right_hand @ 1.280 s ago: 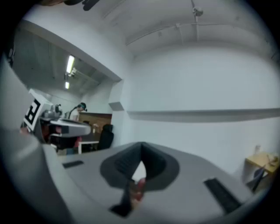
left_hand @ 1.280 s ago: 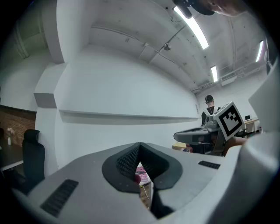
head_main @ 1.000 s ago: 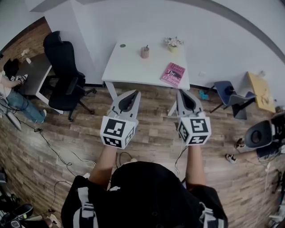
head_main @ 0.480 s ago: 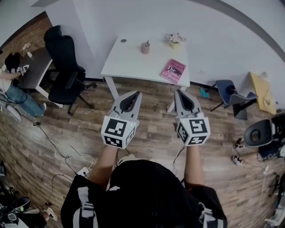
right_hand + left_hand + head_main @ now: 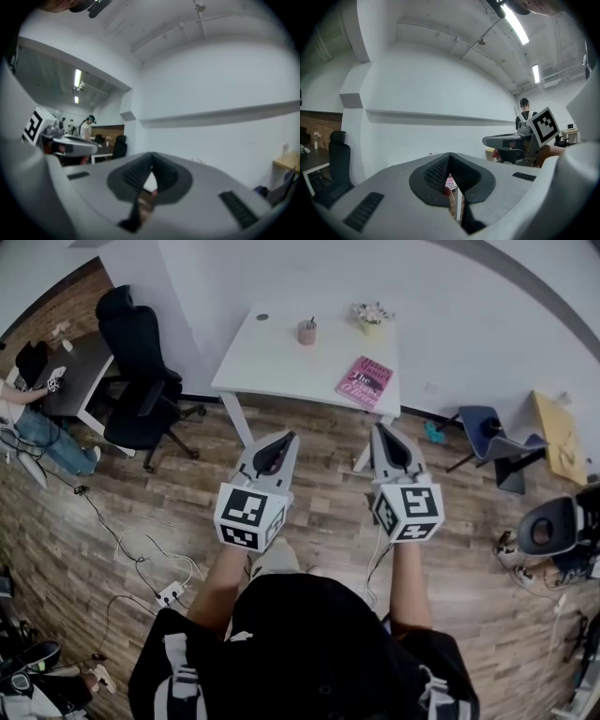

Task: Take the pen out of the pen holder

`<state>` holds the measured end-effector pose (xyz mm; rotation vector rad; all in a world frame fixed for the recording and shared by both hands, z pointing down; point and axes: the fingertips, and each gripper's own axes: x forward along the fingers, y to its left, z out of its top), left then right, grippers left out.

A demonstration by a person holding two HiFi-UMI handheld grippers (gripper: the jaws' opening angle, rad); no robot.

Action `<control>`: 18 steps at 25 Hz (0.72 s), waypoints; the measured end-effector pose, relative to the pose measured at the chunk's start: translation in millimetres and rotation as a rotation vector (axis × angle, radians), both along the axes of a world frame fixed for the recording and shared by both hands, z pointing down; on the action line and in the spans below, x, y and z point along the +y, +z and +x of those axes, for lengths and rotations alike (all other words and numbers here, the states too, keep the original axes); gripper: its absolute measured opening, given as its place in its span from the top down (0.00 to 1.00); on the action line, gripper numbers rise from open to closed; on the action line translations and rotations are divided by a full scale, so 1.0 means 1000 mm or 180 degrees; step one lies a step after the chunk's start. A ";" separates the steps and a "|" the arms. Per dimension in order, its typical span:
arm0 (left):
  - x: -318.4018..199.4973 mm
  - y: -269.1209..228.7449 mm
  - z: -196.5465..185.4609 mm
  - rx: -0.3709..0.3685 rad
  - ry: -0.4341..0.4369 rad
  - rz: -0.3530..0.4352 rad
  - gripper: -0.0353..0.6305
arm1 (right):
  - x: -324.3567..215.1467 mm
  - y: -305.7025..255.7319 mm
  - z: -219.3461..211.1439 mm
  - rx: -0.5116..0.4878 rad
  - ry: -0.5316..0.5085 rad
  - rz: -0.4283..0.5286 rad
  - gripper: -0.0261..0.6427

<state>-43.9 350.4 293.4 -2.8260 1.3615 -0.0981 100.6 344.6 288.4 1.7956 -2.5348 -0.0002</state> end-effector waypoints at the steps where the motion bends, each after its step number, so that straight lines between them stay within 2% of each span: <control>1: -0.002 0.002 0.001 -0.0009 -0.0011 -0.0012 0.92 | -0.002 0.002 0.002 -0.0012 -0.0009 -0.0016 0.91; 9: -0.024 0.013 0.010 -0.0031 -0.0024 -0.0068 0.92 | -0.022 0.013 0.011 0.0026 -0.0011 -0.0045 0.91; 18: -0.090 0.016 0.009 -0.0035 -0.0008 -0.0077 0.92 | -0.086 0.019 0.005 0.0085 -0.0041 -0.0090 0.91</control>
